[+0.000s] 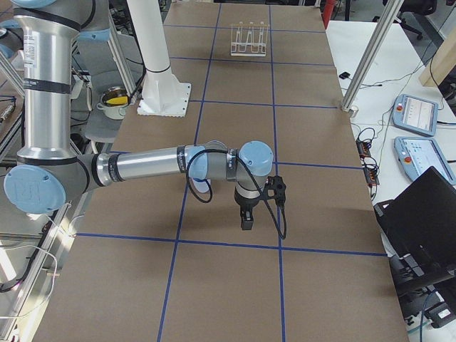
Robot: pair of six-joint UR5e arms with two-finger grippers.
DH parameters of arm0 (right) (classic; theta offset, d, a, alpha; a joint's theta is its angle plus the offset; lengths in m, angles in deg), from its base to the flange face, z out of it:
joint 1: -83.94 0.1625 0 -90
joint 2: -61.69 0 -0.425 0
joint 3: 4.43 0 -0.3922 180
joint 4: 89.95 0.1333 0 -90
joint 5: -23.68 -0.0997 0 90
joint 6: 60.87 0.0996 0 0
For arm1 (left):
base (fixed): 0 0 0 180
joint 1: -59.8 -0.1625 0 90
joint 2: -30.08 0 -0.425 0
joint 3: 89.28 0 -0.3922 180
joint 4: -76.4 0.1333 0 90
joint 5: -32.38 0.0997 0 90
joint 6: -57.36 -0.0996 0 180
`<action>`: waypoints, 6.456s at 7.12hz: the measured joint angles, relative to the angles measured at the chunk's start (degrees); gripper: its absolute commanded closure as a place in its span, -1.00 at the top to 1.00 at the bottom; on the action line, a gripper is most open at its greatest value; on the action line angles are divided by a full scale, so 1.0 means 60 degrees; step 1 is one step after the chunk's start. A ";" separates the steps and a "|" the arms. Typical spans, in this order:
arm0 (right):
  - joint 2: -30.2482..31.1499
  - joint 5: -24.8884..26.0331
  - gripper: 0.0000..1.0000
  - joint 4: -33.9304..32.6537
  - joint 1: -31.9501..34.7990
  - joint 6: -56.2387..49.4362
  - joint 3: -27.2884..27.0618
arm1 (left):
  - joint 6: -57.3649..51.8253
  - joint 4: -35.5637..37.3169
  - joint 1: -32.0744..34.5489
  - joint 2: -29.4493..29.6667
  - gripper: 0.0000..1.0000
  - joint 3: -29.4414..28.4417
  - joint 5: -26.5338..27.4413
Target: Hang cup on cup holder
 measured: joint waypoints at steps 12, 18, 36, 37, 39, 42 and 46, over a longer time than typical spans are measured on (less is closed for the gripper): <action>0.2420 -0.0122 1.00 0.5791 -0.3273 0.4762 -0.0980 | 0.0075 -0.0016 -0.0011 -0.0022 0.96 0.0150 -0.0437; 0.2925 -0.0089 0.98 0.5982 -0.5228 0.5347 -0.1449 | 0.0089 -0.0014 -0.0026 -0.0022 0.96 0.0127 -0.0472; -0.1295 -0.0133 -1.00 0.9911 -0.4702 1.2584 -0.0458 | 0.6393 -0.2844 -0.2394 0.2293 0.96 0.0119 -0.1861; -0.2009 0.0071 -1.00 0.9997 -0.4929 1.3743 -0.0278 | 0.8359 -0.3725 -0.2921 0.2769 0.96 0.0065 -0.1851; -0.3061 0.0417 -1.00 1.0092 -0.5638 1.5393 -0.0147 | 1.1254 -0.4352 -0.3734 0.3949 0.96 -0.0002 -0.1790; -0.4321 0.0508 -1.00 1.0359 -0.6682 1.7391 -0.0115 | 1.4227 -0.5756 -0.4967 0.5283 0.96 -0.0228 -0.1338; -0.4633 0.0828 -1.00 1.3077 -0.7036 1.9952 0.0408 | 1.9185 -1.1071 -0.6094 0.5526 0.96 -0.1151 0.1228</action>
